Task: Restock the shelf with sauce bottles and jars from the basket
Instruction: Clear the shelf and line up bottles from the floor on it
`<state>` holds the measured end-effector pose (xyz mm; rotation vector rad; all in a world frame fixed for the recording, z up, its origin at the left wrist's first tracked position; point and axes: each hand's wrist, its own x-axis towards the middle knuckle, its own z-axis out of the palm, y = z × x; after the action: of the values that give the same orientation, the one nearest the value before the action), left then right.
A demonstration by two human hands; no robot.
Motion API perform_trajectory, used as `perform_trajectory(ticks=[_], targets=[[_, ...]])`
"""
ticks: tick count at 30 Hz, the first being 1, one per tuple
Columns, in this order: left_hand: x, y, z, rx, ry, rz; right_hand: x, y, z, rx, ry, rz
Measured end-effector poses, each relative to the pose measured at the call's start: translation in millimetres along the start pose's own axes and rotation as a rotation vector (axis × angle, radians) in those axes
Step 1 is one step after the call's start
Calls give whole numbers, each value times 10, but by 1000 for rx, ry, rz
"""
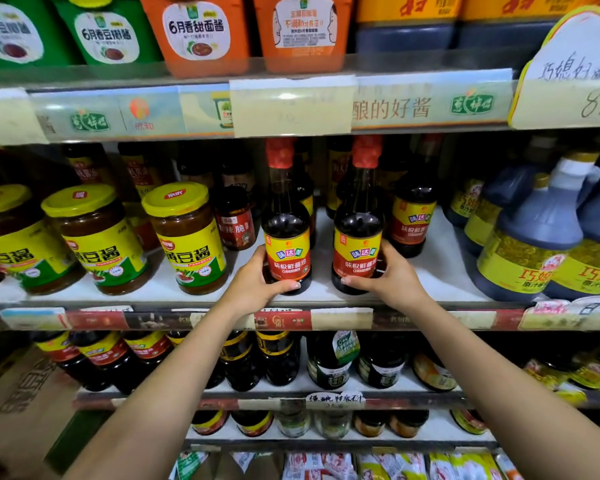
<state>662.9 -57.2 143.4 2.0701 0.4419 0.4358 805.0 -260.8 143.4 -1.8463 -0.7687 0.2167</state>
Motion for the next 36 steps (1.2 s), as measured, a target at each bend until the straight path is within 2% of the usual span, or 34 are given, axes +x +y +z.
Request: perform_trajectory(ticks=[19,25,30,36], targets=[[30,10,-3,-4,-43,14,-69,-82,15,-30,-2,27],[78,-10,-18,4,-95,23,-186,-85,55,-131,71,-37],[17,5,39,36,33,38,-433,-71,-12,-110,204,-35],[-366,151,248,-150,213,-3,-881,6,-235,-1,254,-26]])
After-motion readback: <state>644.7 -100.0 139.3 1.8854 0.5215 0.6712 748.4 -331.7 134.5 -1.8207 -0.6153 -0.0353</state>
